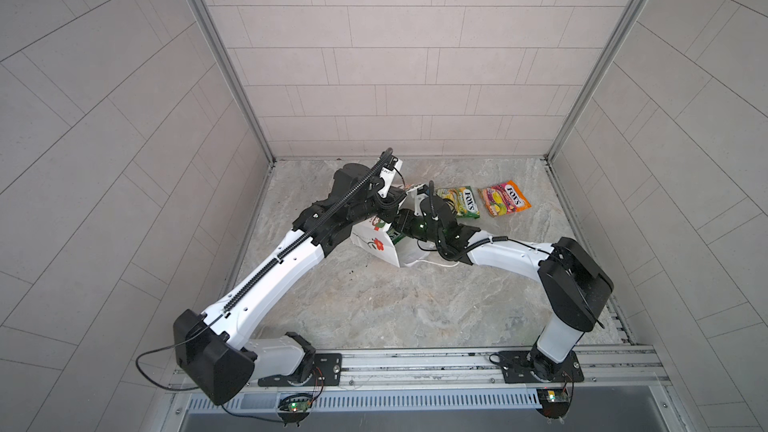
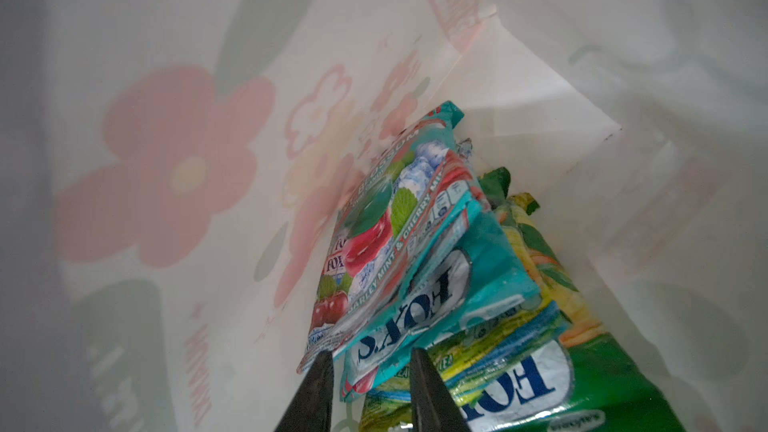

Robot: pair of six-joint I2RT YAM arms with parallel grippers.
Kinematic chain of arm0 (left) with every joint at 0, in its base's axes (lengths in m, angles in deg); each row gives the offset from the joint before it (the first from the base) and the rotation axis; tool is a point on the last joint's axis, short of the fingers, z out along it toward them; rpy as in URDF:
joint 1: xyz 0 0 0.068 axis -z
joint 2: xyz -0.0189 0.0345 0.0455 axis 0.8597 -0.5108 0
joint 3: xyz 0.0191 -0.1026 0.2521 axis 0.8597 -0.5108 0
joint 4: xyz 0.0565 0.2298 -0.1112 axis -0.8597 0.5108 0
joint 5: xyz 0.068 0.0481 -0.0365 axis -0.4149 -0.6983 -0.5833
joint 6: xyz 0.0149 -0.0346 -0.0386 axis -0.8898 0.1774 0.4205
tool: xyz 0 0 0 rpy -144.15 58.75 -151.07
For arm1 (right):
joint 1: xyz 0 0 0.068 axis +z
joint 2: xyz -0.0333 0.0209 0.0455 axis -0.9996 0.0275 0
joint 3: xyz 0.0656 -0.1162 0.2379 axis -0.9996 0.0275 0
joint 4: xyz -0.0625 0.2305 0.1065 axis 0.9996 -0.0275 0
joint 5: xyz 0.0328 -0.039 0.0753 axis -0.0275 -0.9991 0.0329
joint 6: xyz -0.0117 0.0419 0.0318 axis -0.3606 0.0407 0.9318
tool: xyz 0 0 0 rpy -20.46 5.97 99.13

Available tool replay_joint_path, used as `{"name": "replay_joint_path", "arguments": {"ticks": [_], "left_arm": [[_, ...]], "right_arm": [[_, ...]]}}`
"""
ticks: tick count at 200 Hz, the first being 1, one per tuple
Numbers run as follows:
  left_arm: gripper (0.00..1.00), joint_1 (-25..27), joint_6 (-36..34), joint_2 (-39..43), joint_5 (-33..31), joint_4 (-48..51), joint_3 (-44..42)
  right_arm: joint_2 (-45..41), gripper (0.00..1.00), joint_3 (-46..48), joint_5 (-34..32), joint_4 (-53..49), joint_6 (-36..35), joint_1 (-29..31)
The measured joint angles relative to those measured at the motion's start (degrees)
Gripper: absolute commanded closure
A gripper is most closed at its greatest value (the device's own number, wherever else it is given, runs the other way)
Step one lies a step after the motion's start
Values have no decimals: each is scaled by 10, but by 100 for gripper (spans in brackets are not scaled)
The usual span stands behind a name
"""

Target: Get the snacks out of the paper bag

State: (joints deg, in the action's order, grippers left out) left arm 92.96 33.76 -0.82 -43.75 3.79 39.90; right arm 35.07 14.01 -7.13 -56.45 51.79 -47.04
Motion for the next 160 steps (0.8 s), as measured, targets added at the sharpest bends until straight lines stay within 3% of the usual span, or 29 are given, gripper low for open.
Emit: {"name": "replay_joint_path", "arguments": {"ticks": [160], "left_arm": [[100, 0, -2, 0, 17, -5, -6]], "right_arm": [[71, 62, -30, -17, 36, 76, 0]]}}
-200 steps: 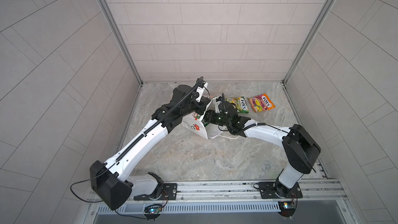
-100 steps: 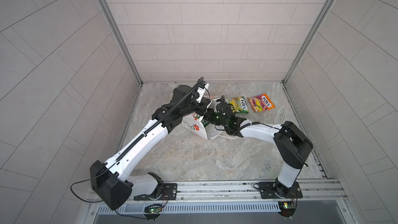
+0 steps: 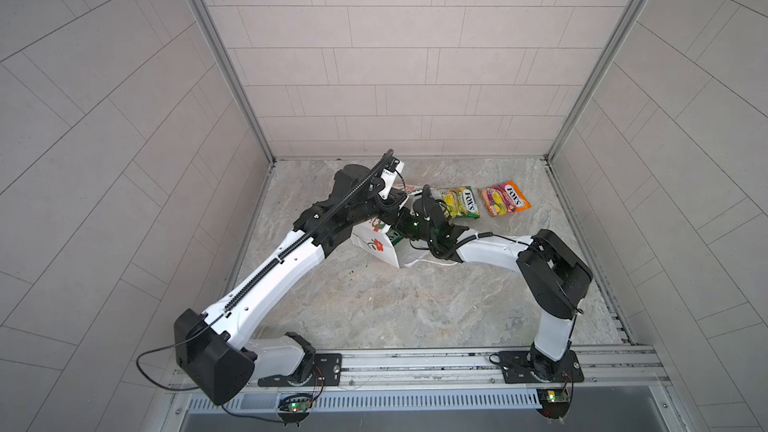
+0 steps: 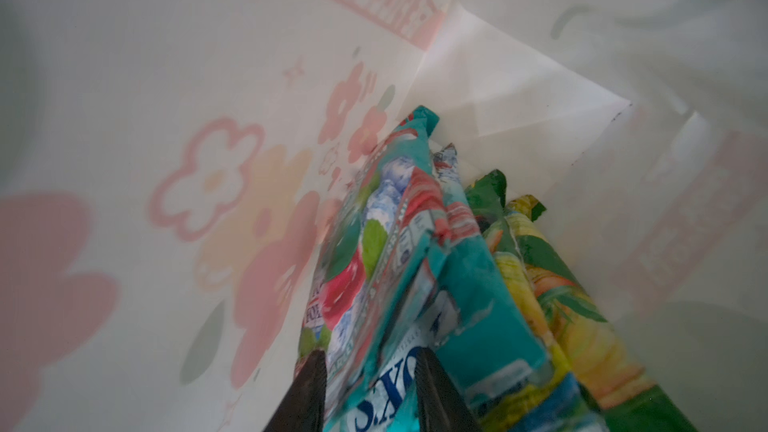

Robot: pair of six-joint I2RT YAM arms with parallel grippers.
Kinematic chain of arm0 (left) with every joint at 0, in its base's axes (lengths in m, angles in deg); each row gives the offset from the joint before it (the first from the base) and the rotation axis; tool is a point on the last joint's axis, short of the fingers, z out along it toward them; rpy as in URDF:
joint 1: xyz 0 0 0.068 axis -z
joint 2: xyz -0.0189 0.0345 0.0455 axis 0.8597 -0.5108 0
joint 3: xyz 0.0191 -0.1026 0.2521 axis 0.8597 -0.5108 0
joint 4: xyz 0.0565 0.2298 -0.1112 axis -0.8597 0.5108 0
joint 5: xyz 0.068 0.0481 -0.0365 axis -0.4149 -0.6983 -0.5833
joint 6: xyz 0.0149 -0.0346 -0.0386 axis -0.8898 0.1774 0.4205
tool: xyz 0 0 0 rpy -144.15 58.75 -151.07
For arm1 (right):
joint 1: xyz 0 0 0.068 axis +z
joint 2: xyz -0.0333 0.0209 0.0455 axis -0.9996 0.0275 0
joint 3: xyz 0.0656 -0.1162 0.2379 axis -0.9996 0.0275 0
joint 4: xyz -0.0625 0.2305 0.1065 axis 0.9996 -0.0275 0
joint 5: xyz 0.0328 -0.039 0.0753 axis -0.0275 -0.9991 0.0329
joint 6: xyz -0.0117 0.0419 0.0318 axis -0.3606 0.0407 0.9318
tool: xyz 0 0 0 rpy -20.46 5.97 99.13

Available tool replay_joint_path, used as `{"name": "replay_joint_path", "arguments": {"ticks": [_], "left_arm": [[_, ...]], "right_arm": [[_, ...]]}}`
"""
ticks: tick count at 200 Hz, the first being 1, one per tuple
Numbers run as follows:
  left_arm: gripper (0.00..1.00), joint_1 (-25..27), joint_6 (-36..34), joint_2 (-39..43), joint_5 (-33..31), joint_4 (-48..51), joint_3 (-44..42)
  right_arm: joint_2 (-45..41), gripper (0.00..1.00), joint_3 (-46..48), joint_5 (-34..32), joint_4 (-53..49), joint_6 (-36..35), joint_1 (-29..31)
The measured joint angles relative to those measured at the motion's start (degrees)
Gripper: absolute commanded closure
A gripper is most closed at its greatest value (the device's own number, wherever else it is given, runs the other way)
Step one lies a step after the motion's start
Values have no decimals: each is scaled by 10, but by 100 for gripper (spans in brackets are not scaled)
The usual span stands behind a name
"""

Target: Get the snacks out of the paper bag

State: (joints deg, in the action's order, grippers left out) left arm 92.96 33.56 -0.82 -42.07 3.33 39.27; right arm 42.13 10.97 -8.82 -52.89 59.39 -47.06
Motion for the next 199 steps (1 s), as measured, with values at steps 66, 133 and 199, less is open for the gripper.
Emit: {"name": "replay_joint_path", "arguments": {"ticks": [66, 133, 199], "left_arm": [[100, 0, 0, 0, -1, -1, -1], [100, 0, 12, 0, -36, -5, -5], [100, 1, 16, 0, -100, -10, -14]], "right_arm": [[43, 65, -33, -7, -1, 15, 2], [50, 100, -38, 1, -3, 3, 2], [-4, 100, -7, 3, -47, -53, 1]]}}
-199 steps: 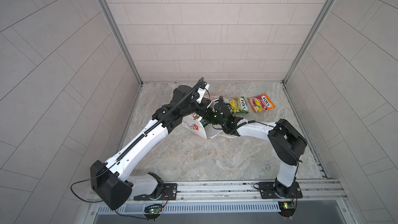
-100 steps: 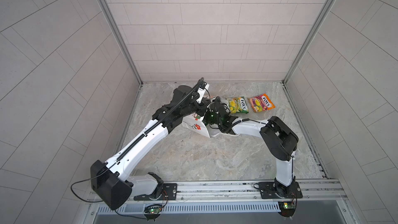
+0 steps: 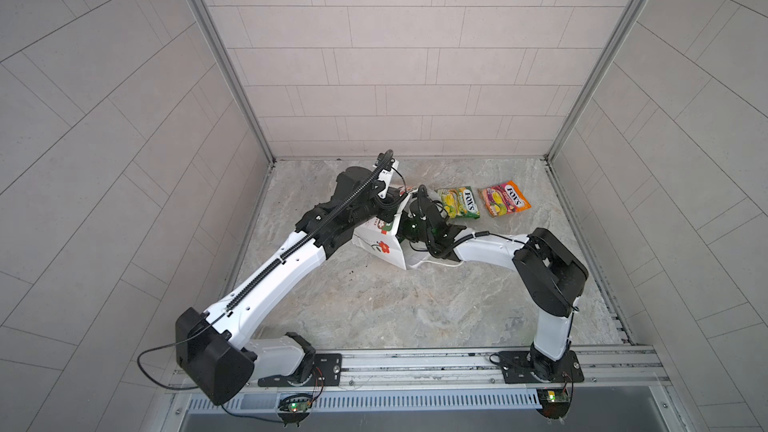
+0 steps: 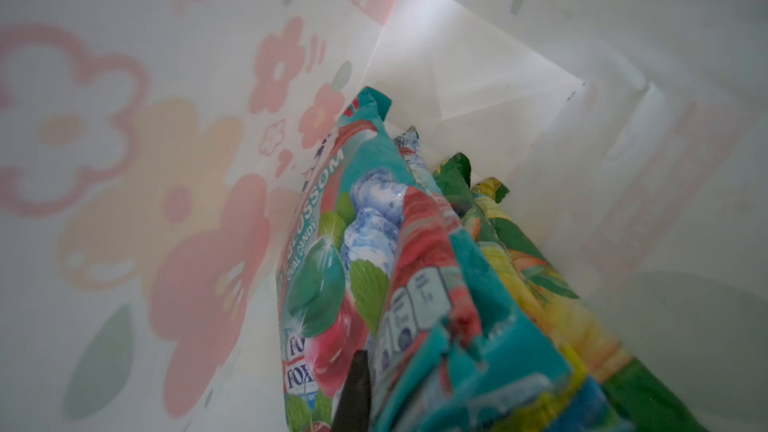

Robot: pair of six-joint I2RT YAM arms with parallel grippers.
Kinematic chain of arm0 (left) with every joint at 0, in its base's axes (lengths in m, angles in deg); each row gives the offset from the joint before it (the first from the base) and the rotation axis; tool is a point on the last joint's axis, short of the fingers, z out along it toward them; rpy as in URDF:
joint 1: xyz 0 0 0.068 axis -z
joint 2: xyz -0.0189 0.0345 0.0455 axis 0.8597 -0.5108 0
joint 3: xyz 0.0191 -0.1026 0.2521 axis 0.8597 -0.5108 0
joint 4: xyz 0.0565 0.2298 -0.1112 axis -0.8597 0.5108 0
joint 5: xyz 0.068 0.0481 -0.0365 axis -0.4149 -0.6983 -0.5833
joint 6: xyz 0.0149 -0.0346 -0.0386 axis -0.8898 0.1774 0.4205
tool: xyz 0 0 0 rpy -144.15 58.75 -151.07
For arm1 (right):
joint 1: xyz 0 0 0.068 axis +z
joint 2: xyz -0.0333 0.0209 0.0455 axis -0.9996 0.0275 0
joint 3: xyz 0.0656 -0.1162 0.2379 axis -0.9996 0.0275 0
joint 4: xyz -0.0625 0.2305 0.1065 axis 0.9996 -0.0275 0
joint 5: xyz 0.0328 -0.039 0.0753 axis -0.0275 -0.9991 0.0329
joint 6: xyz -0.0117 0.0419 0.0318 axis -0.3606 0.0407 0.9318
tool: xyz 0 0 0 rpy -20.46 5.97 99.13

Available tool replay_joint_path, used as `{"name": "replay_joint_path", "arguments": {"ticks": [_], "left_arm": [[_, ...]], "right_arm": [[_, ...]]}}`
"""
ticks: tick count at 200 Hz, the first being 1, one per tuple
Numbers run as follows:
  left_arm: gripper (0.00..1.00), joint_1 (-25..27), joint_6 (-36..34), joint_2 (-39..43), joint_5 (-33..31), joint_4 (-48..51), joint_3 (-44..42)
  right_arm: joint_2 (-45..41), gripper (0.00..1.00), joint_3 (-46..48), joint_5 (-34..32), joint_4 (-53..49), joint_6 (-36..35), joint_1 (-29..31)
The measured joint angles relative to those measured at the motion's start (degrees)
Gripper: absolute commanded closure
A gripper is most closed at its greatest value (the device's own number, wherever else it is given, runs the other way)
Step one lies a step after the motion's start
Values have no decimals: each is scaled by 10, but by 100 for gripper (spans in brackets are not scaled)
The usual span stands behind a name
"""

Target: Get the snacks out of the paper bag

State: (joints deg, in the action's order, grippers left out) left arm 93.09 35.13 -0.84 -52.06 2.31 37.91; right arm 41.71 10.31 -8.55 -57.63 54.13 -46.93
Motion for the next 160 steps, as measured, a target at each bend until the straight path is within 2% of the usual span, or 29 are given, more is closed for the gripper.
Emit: {"name": "replay_joint_path", "arguments": {"ticks": [50, 160], "left_arm": [[100, 0, 2, 1, -32, -11, -8], [100, 0, 4, 6, -50, -18, -10]], "right_arm": [[-51, 100, 21, 4, -40, -49, 0], [-153, 100, 45, 23, -135, -164, 0]]}}
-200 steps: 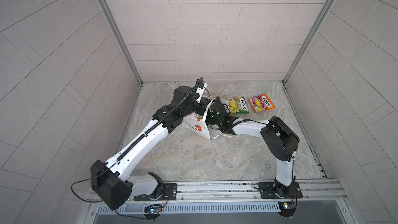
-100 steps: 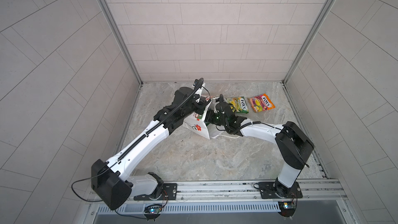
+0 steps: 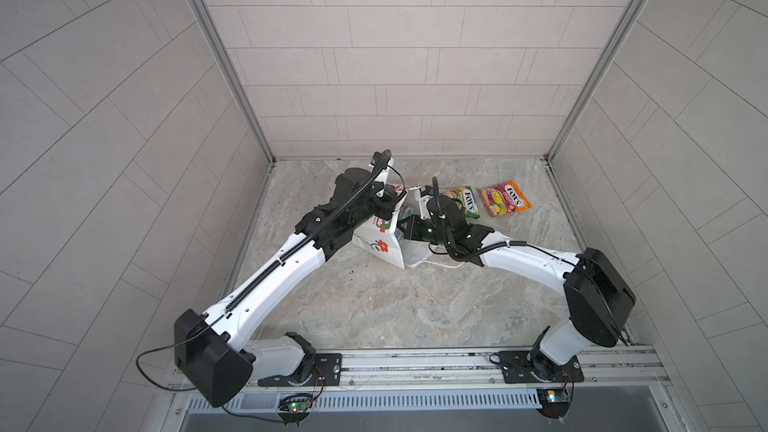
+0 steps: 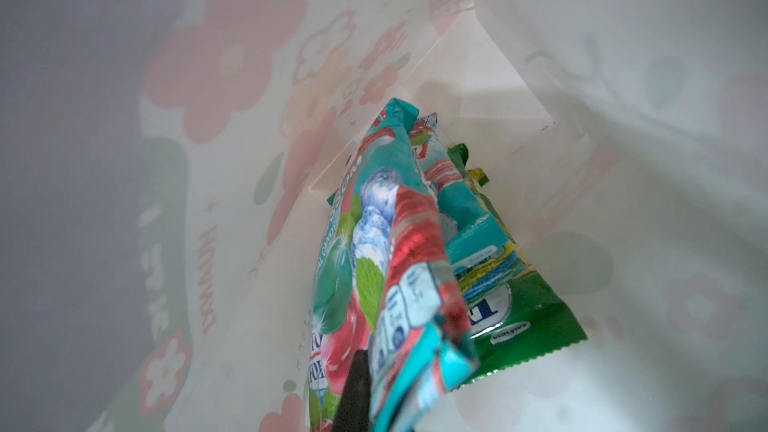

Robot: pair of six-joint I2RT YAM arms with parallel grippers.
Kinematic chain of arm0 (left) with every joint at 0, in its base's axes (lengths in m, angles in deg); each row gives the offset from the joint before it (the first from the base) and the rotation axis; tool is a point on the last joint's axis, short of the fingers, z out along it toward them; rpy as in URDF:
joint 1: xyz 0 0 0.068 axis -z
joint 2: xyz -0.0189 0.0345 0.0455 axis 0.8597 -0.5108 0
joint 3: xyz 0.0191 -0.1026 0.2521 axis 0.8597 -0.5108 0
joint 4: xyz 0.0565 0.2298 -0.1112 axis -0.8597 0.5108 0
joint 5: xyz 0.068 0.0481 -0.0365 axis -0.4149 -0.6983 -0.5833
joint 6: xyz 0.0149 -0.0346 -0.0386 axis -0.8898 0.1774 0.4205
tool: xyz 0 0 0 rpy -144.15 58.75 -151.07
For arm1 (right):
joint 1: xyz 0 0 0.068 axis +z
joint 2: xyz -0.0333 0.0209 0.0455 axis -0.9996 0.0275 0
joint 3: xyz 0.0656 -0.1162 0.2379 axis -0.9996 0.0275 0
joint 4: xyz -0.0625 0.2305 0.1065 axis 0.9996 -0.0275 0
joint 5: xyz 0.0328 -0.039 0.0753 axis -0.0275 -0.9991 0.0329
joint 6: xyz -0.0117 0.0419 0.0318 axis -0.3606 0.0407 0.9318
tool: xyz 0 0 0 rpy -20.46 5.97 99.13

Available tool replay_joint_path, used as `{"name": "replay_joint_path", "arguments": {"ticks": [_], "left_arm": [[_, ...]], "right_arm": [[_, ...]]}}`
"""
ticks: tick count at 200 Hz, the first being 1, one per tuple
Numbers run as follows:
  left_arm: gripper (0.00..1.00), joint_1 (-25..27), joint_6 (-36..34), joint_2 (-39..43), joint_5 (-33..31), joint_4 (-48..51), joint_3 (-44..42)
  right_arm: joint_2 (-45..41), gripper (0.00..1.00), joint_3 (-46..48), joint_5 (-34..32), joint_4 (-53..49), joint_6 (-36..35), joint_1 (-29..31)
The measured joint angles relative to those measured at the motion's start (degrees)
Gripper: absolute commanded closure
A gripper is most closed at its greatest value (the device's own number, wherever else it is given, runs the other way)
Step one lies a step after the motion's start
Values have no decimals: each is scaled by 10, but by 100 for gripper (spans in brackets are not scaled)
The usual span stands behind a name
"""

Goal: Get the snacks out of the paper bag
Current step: 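Lift the teal Mint Blossom packet out of the bag with the right gripper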

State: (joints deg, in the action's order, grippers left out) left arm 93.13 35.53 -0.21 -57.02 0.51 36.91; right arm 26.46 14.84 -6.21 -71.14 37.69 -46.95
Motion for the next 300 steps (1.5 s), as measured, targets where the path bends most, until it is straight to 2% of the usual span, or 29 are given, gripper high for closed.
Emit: {"name": "replay_joint_path", "arguments": {"ticks": [93, 182, 239, 300], "left_arm": [[100, 0, 0, 0, -6, 0, 0], [100, 0, 0, 0, -8, -1, 0], [100, 0, 0, 1, -9, -1, 0], [100, 1, 0, 1, -10, -1, 0]], "right_arm": [[-106, 100, 21, -9, -88, -124, 0], [-181, 100, 21, -11, -172, -182, -15], [-243, 100, 19, -11, -217, -211, -47], [-313, 100, 12, -17, -268, -240, -111]]}}
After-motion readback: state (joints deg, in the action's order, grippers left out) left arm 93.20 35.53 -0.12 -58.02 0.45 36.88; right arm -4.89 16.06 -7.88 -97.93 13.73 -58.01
